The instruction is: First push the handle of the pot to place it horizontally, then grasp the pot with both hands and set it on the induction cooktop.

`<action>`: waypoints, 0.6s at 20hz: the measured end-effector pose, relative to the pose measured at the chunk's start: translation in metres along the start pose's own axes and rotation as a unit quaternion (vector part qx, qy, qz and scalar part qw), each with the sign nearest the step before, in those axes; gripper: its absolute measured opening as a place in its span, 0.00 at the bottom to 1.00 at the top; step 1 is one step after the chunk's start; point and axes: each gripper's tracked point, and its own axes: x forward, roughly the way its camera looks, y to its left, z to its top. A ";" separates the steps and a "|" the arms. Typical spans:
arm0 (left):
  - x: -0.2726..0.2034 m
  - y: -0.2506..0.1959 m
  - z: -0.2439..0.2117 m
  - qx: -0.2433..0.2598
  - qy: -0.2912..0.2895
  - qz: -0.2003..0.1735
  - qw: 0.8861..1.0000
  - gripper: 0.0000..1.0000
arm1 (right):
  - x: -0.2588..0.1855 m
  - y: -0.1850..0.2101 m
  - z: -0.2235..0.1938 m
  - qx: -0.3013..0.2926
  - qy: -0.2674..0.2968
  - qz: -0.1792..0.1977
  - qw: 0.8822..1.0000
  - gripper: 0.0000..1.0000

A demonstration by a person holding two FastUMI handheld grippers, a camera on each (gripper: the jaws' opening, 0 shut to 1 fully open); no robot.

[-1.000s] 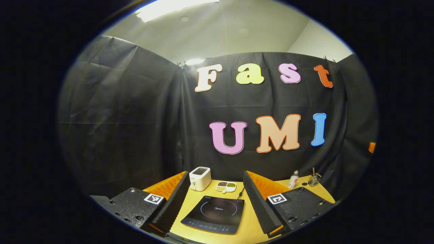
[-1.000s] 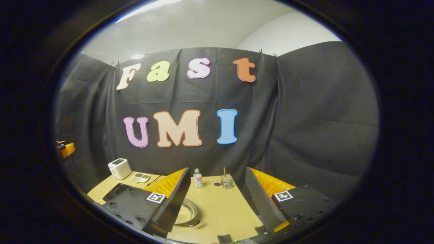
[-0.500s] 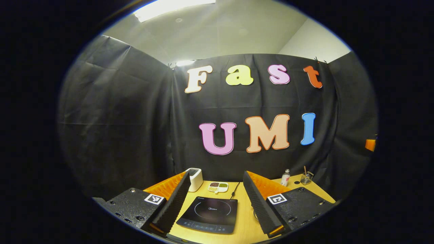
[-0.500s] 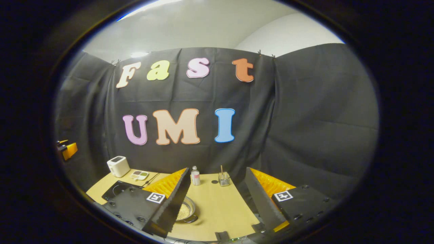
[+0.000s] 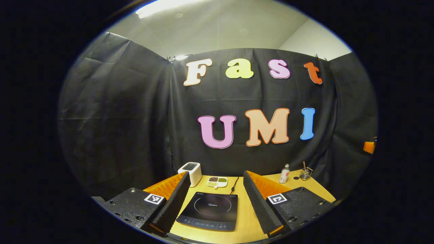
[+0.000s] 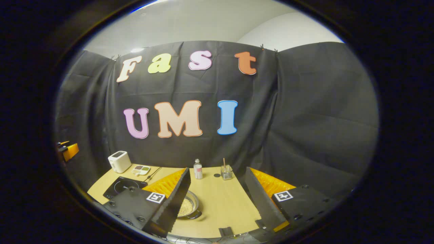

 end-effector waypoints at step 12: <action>0.004 0.038 -0.027 0.007 0.023 0.030 0.999 0.95 | 0.000 0.047 -0.015 0.024 0.013 0.038 0.999 0.04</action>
